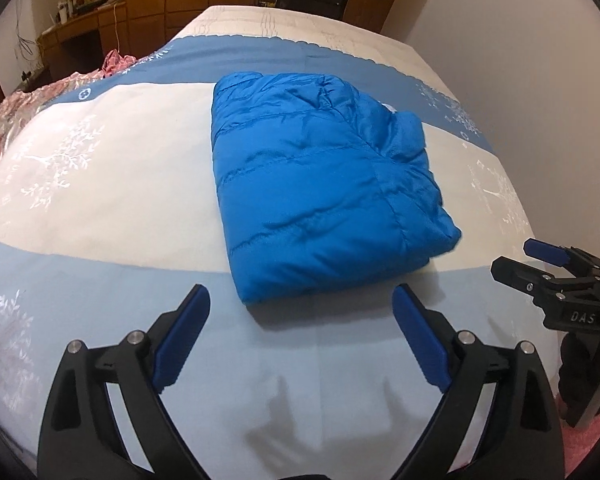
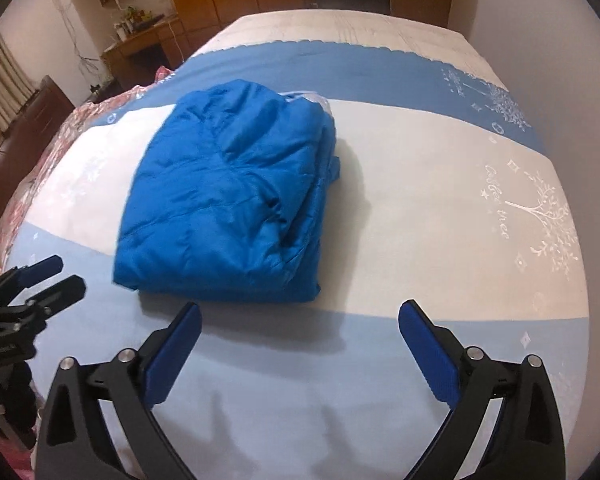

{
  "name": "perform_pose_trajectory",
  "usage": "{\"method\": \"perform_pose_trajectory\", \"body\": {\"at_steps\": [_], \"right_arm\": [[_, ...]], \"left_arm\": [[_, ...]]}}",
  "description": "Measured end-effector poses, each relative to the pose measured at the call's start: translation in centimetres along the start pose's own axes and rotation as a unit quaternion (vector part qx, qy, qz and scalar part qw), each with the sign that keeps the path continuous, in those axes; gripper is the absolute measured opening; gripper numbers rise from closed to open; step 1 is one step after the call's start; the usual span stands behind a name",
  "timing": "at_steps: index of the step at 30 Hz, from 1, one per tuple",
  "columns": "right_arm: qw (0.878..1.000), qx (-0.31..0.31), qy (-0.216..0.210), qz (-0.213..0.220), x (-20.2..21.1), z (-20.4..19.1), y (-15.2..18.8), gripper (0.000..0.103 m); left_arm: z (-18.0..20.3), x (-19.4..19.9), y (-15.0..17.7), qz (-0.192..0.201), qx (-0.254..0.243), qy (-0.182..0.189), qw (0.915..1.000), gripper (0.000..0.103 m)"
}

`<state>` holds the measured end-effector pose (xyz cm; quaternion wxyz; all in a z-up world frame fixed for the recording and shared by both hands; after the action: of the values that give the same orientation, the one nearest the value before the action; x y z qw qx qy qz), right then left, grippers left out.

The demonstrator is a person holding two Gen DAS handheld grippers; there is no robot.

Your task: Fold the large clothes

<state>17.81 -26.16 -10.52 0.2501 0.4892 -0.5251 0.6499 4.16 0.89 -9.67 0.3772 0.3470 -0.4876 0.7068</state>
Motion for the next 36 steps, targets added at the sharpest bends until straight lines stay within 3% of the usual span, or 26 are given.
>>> {"method": "perform_pose_trajectory", "body": {"at_steps": [15,36], "right_arm": [[1.0,-0.01,0.003,-0.001,4.0,-0.5,3.0,0.099],[1.0,-0.001,-0.001,0.015,6.2,-1.4,3.3,0.099]], "left_arm": [[-0.8,5.5,2.1,0.034,0.032,-0.052,0.9976,0.092],[-1.1,7.3,3.2,0.043,0.014,-0.077,0.996,0.092]]}}
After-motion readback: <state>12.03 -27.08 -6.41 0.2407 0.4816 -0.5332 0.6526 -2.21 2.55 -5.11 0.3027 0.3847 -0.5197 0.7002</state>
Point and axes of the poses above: each gripper's, at about its wrist camera, not at the fingertips, and x roughly against the way its jaws point, z to its right, y to its underside, the point moved 8 cm from there along -x, roughly the way its jaws point, and after that the axes turned 10 degrees about x, right-handed, at the moved point
